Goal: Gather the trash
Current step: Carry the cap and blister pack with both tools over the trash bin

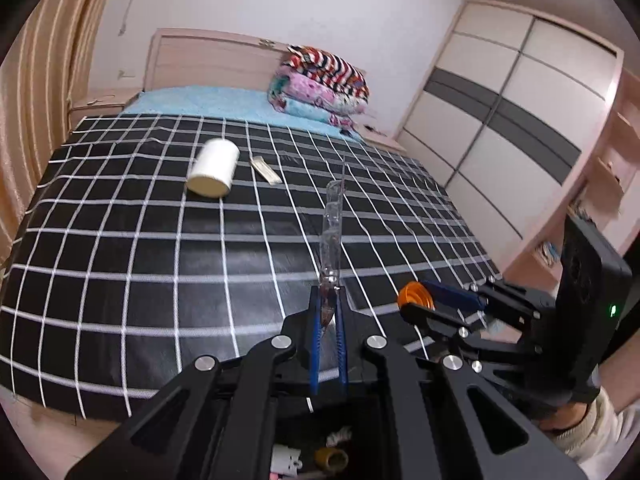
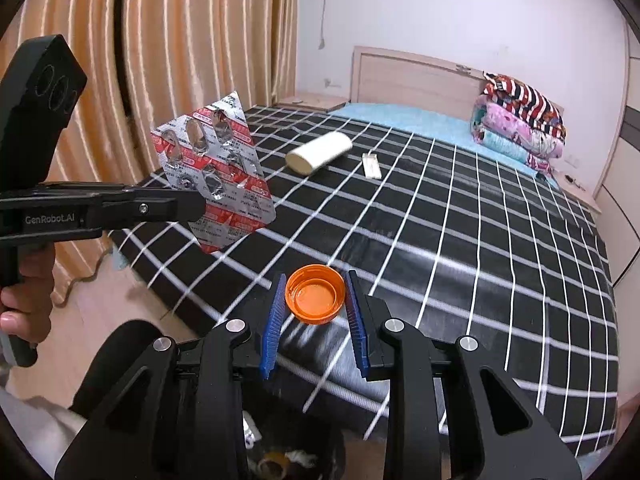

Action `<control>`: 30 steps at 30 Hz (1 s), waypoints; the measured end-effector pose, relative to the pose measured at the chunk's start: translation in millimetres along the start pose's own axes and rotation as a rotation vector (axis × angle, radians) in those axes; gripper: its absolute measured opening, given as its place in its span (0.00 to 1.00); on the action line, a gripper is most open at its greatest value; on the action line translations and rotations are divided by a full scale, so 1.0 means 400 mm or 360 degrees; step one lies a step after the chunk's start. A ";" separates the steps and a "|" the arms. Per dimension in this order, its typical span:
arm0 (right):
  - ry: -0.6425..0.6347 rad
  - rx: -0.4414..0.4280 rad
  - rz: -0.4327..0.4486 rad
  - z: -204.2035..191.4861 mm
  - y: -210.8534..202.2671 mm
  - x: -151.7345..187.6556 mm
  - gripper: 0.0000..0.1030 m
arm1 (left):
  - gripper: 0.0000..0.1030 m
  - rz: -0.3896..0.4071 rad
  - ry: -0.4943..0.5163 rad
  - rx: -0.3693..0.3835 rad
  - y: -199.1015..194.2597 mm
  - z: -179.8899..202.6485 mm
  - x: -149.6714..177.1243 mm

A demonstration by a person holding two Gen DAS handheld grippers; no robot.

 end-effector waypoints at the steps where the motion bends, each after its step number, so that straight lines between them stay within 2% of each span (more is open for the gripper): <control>1: 0.0000 0.0001 -0.0007 -0.004 -0.003 0.013 0.29 | 0.06 -0.0021 0.0020 0.0008 0.002 0.008 0.015; 10: 0.0052 -0.0039 -0.0085 -0.014 -0.016 0.118 0.29 | 0.06 -0.0186 0.0093 0.0043 0.022 0.029 0.141; 17: 0.0030 -0.0104 -0.0192 -0.037 0.024 0.182 0.29 | 0.06 -0.0339 0.0126 0.0061 0.063 0.028 0.215; 25: 0.0045 -0.0182 -0.0355 -0.061 0.091 0.256 0.29 | 0.06 -0.0584 0.0246 0.0030 0.177 0.022 0.315; 30: 0.0083 -0.0170 -0.0469 -0.062 0.147 0.292 0.29 | 0.06 -0.0708 0.0287 -0.0019 0.256 0.011 0.364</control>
Point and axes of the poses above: each gripper's, at about its wrist camera, not at the fingertips, and y roughly the way its jaws point, z to its right, x to its underside, the point moved 1 cm from there along y, roughly the way its jaws point, and after that the axes turned 7 degrees about -z, right-handed, at the moved point
